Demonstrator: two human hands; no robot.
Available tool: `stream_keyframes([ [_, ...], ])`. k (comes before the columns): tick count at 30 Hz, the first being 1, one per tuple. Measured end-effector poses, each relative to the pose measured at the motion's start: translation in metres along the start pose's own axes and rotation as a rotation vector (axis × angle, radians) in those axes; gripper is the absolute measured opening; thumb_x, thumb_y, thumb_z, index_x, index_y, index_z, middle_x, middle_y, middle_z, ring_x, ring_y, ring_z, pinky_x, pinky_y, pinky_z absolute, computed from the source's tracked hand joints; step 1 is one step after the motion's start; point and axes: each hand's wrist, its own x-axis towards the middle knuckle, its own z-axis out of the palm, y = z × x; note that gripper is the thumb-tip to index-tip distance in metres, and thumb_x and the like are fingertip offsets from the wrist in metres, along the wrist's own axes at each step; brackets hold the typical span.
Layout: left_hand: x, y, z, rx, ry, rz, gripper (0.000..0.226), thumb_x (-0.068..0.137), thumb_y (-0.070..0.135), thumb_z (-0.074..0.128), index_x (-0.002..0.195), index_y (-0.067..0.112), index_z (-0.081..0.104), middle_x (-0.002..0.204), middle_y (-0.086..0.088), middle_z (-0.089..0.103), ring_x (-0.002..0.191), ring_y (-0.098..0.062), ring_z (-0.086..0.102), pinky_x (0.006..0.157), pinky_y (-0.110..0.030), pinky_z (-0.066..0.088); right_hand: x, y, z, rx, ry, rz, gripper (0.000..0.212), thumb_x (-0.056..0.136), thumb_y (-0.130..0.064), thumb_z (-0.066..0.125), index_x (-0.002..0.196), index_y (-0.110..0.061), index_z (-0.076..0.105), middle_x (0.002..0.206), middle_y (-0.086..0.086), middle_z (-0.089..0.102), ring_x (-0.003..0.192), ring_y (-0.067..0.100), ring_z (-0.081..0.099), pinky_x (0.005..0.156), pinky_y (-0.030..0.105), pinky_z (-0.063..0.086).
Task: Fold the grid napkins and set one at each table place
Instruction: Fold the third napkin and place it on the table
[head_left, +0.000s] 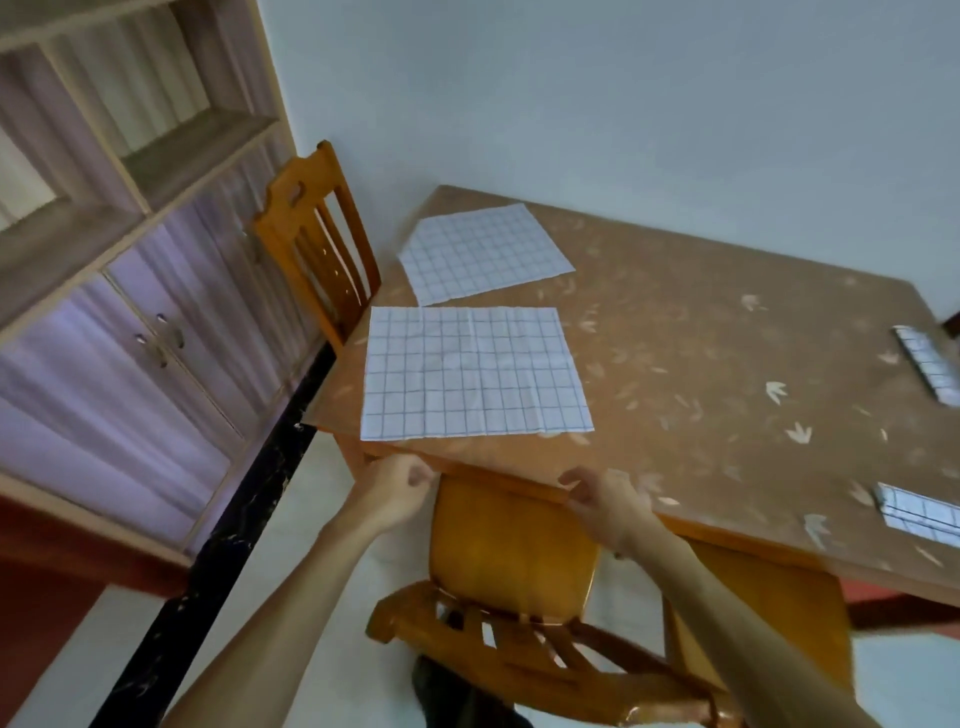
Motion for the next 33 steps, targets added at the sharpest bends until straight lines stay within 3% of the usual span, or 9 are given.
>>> stream_keyframes([
  [3,0.055,-0.004,-0.004,-0.033,0.092,-0.119,0.018,0.101,0.024,0.054,0.108,0.019,0.069,0.113,-0.002,0.07,0.098,-0.02,0.067,0.063,-0.021,0.049,0.066,0.007,-0.003,0.065,0.021,0.118,0.033,0.095,-0.02,0.054,0.127,-0.022,0.061,0.121,0.003,0.068,0.094,0.015,0.065,0.076,0.023,0.057],
  [8,0.132,-0.014,-0.014,-0.065,0.219,-0.32,0.021,0.098,0.022,0.059,0.115,0.013,0.068,0.123,-0.007,0.067,0.102,-0.023,0.06,0.082,-0.03,0.043,0.156,0.023,-0.006,0.132,0.093,0.304,0.039,0.096,-0.02,0.051,0.134,-0.014,0.056,0.126,0.013,0.066,0.11,0.031,0.065,0.09,0.037,0.053],
  [12,0.178,-0.035,-0.014,-0.046,0.263,-0.398,0.037,0.097,0.02,0.061,0.131,0.006,0.058,0.134,-0.018,0.059,0.116,-0.037,0.06,0.096,-0.043,0.048,0.206,0.048,0.002,0.184,0.162,0.475,0.04,0.093,-0.014,0.056,0.128,0.006,0.05,0.128,0.025,0.056,0.107,0.037,0.057,0.082,0.036,0.044],
  [16,0.194,-0.042,-0.001,0.027,0.215,-0.309,0.052,0.097,0.019,0.061,0.145,0.007,0.046,0.15,-0.016,0.046,0.133,-0.036,0.05,0.108,-0.048,0.043,0.229,0.055,0.016,0.25,0.213,0.628,0.06,0.091,-0.025,0.067,0.133,0.011,0.041,0.133,0.03,0.046,0.12,0.046,0.05,0.101,0.046,0.042],
  [18,0.198,-0.043,0.005,0.075,0.162,-0.262,0.048,0.097,0.017,0.061,0.142,0.008,0.049,0.145,-0.015,0.049,0.132,-0.035,0.05,0.108,-0.048,0.044,0.236,0.053,0.02,0.314,0.238,0.646,0.061,0.091,-0.027,0.069,0.131,0.011,0.041,0.131,0.03,0.048,0.118,0.046,0.052,0.097,0.045,0.045],
  [21,0.205,-0.049,0.005,0.156,0.111,-0.222,0.033,0.095,0.014,0.062,0.127,0.005,0.059,0.13,-0.015,0.058,0.121,-0.034,0.055,0.098,-0.044,0.047,0.243,0.052,0.028,0.327,0.243,0.594,0.039,0.093,-0.025,0.066,0.116,0.005,0.057,0.106,0.021,0.063,0.108,0.04,0.061,0.078,0.037,0.046],
  [26,0.208,-0.062,-0.022,0.1,0.041,-0.245,0.037,0.096,0.011,0.062,0.132,0.002,0.06,0.135,-0.019,0.062,0.124,-0.036,0.059,0.106,-0.043,0.046,0.238,0.03,0.028,0.314,0.283,0.419,0.018,0.079,-0.009,0.066,0.074,0.008,0.063,0.064,0.006,0.05,0.064,0.034,0.061,0.043,0.03,0.029],
  [29,0.202,-0.044,-0.042,0.077,0.055,-0.152,0.037,0.098,0.011,0.061,0.135,0.007,0.059,0.136,-0.015,0.062,0.118,-0.029,0.061,0.098,-0.037,0.048,0.221,-0.001,0.012,0.414,0.282,0.298,0.007,0.081,-0.009,0.063,0.075,-0.005,0.062,0.068,-0.001,0.055,0.063,0.017,0.054,0.052,0.027,0.037],
  [33,0.195,0.005,-0.065,0.016,0.051,0.075,0.035,0.099,0.01,0.059,0.134,0.017,0.06,0.133,-0.003,0.063,0.107,-0.015,0.061,0.087,-0.029,0.053,0.179,-0.048,-0.021,0.53,0.373,0.054,0.023,0.087,0.005,0.053,0.074,-0.014,0.054,0.071,-0.012,0.057,0.065,0.0,0.056,0.057,0.015,0.039],
])
